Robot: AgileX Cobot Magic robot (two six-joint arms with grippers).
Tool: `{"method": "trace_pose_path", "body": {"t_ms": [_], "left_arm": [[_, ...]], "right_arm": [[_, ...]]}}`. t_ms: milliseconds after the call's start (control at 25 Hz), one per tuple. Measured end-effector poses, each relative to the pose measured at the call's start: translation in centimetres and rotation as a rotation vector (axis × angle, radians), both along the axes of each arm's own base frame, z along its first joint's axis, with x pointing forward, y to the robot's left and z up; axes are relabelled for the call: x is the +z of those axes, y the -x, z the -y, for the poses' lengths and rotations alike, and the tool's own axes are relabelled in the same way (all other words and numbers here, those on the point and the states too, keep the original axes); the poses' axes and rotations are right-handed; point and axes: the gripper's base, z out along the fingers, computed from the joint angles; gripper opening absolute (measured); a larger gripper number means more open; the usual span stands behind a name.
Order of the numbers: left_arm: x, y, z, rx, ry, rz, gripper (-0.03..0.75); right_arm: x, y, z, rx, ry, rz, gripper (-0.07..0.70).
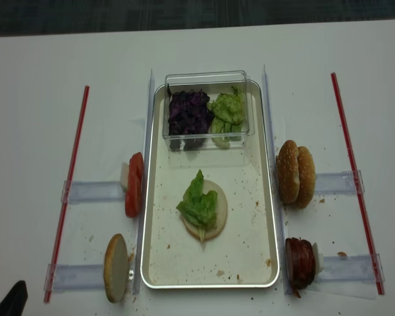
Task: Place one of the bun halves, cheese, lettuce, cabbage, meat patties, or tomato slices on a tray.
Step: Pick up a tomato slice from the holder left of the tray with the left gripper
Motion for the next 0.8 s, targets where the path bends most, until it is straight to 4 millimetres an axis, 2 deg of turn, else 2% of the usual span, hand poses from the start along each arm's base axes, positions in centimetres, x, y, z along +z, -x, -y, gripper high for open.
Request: {"method": "trace_pose_path", "body": {"t_ms": [800], "left_arm": [[0.39, -0.06, 0.18, -0.033, -0.015, 0.023, 0.491]], "right_arm": [[0.0, 0.0, 0.0, 0.0, 0.0, 0.0, 0.613]]}}
